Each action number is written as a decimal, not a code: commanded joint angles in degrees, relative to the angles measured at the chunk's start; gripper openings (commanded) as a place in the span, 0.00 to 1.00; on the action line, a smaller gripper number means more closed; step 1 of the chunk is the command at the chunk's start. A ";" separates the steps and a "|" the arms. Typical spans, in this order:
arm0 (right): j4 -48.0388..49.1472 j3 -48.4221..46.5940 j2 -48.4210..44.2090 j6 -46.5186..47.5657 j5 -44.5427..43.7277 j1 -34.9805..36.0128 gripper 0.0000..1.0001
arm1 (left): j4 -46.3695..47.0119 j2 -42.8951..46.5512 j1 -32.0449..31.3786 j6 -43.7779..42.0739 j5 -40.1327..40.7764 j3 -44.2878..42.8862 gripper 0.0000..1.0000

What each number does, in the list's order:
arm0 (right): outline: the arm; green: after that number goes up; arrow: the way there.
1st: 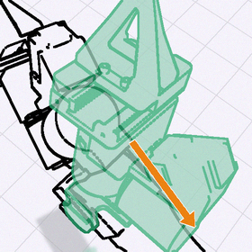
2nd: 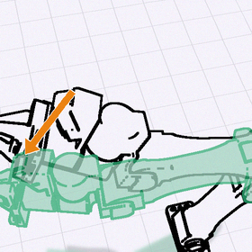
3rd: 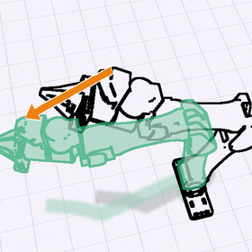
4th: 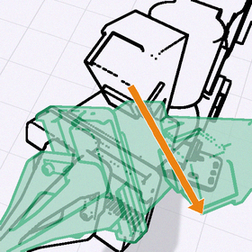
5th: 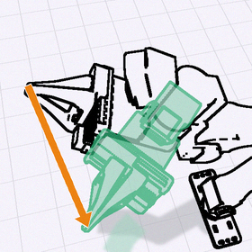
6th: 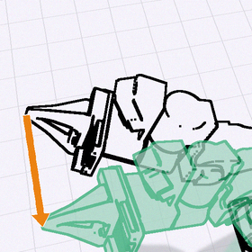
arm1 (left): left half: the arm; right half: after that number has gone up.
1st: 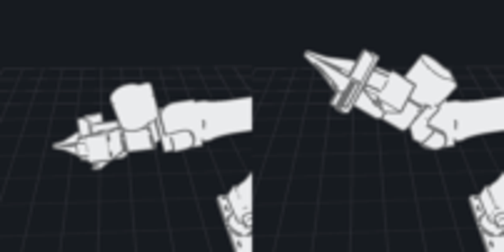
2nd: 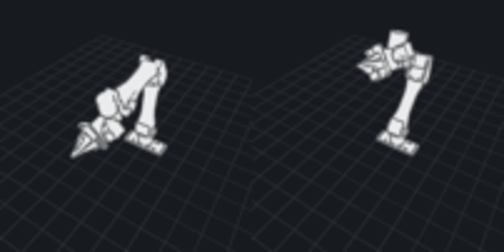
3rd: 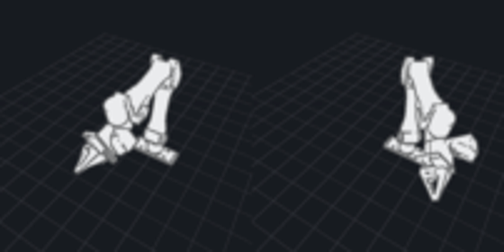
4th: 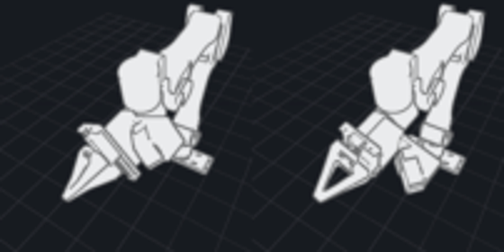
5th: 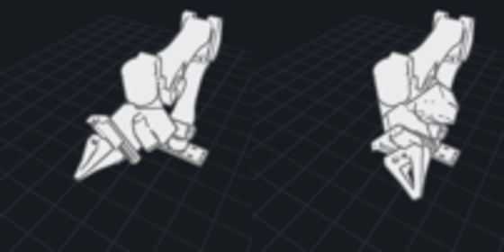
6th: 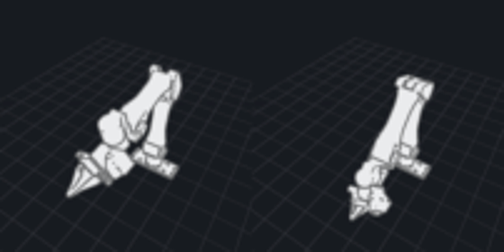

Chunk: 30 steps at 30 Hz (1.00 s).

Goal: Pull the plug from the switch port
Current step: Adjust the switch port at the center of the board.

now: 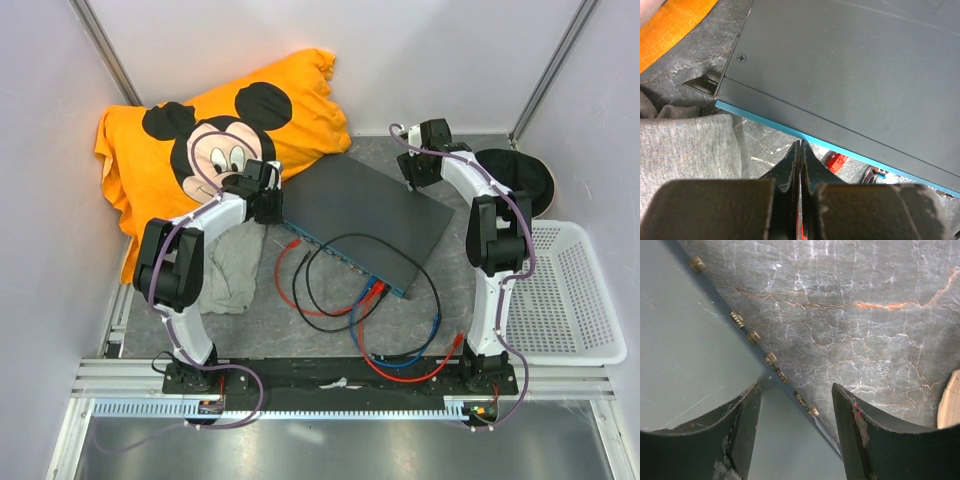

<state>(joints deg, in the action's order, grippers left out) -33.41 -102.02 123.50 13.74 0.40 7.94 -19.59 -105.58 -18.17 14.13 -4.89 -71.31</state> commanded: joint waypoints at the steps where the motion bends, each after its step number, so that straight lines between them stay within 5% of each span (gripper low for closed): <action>1: 0.18 0.42 -2.13 0.85 -2.78 -0.47 0.66 | 7.03 0.71 -1.16 -2.96 -2.50 0.99 0.02; 6: -0.08 2.60 -3.17 0.85 -2.60 -0.47 0.66 | 7.11 5.64 -1.16 -4.81 -4.60 7.22 0.01; 11: -0.96 6.03 -5.29 0.50 -1.81 -0.56 0.66 | 7.46 1.10 -1.42 -3.94 -4.96 5.75 0.02; 24: -1.57 11.75 -9.42 0.50 -0.58 -0.56 0.68 | 7.29 -18.68 -2.04 -6.13 -8.12 -25.78 0.02; 30: -1.84 9.30 -10.73 0.68 -2.68 -0.74 0.73 | 4.40 -15.20 -2.04 -4.64 -8.74 -24.43 0.02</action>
<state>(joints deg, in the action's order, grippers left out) -33.45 -91.26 115.85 14.04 -0.45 7.27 -27.59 -123.83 -19.75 9.61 -12.53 -94.35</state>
